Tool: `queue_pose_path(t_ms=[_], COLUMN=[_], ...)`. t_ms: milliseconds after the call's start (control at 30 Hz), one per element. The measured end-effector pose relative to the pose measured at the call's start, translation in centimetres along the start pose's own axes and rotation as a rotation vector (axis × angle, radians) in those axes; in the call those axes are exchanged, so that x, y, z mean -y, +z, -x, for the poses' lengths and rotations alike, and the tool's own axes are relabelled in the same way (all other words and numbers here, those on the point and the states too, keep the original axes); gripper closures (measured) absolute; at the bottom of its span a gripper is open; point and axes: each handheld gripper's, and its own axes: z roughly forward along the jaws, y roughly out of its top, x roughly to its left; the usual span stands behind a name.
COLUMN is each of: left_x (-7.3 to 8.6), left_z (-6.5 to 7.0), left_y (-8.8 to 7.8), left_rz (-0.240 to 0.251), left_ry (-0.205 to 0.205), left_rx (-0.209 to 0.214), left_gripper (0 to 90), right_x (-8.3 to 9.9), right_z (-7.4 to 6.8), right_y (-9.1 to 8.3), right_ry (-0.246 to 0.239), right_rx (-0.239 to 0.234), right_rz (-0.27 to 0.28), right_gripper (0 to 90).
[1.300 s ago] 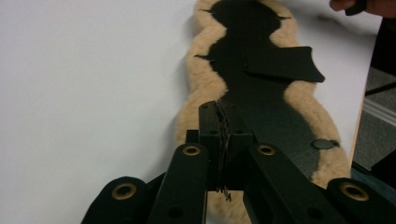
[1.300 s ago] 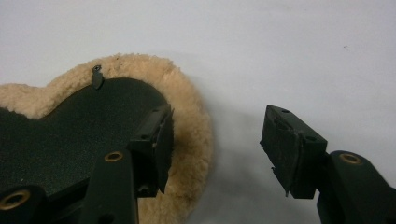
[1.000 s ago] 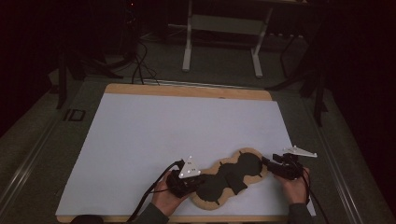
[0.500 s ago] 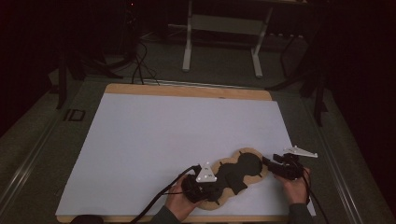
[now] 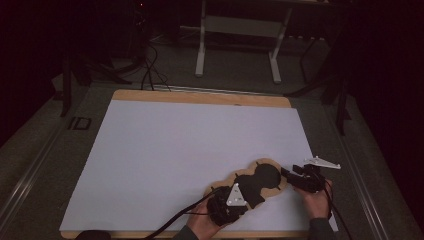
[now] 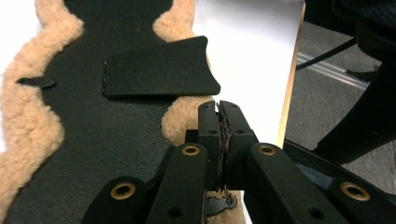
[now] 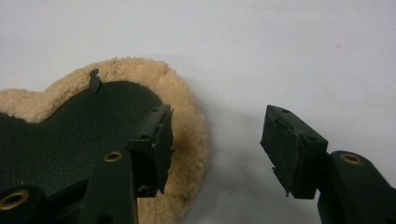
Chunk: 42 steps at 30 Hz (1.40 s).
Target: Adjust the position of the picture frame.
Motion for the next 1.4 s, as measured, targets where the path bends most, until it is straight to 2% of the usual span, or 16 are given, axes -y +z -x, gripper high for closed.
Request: queue_pose_path(t_ms=[167, 533, 633, 733, 867, 1033, 1200, 1367, 1400], left_x=[-0.1, -0.6, -0.6, -0.6, -0.6, -0.6, -0.4, -0.2, -0.1], left_z=[0.5, 1.4, 1.4, 1.4, 1.2, 1.0, 0.5, 0.1, -0.1], left_y=[0.6, 2.3, 2.6, 2.6, 2.5, 2.3, 2.1, 1.7, 1.6], left_rz=[-0.022, -0.098, -0.101, -0.097, -0.096, -0.101, -0.098, -0.101, -0.103], left_ry=[0.012, 0.064, 0.059, 0.054, 0.054, 0.057, 0.045, 0.038, 0.044], left_rx=[0.016, -0.050, -0.061, -0.064, -0.069, -0.082, -0.095, -0.112, -0.137], left_gripper=[88.8, 89.8, 90.0, 90.0, 90.0, 90.0, 90.0, 90.0, 90.0], right_x=[0.0, 0.0, 0.0, 0.0, 0.0, 0.0, 0.1, 0.2, 0.2], right_z=[0.2, 0.3, 0.4, 0.4, 0.5, 0.3, 0.4, 0.2, 0.2], right_y=[-0.1, -0.2, -0.2, -0.5, -0.7, -0.4, -0.1, 0.1, 0.2], right_ry=[0.017, 0.027, 0.029, 0.033, 0.025, 0.018, 0.026, 0.023, 0.021], right_rx=[0.008, -0.012, -0.014, -0.012, 0.007, 0.009, 0.002, -0.006, -0.004], right_rz=[0.012, 0.011, 0.016, 0.031, 0.027, -0.029, -0.060, -0.075, -0.078], right_gripper=[43.1, 46.2, 48.2, 53.8, 69.1, 82.0, 85.8, 84.9, 84.2])
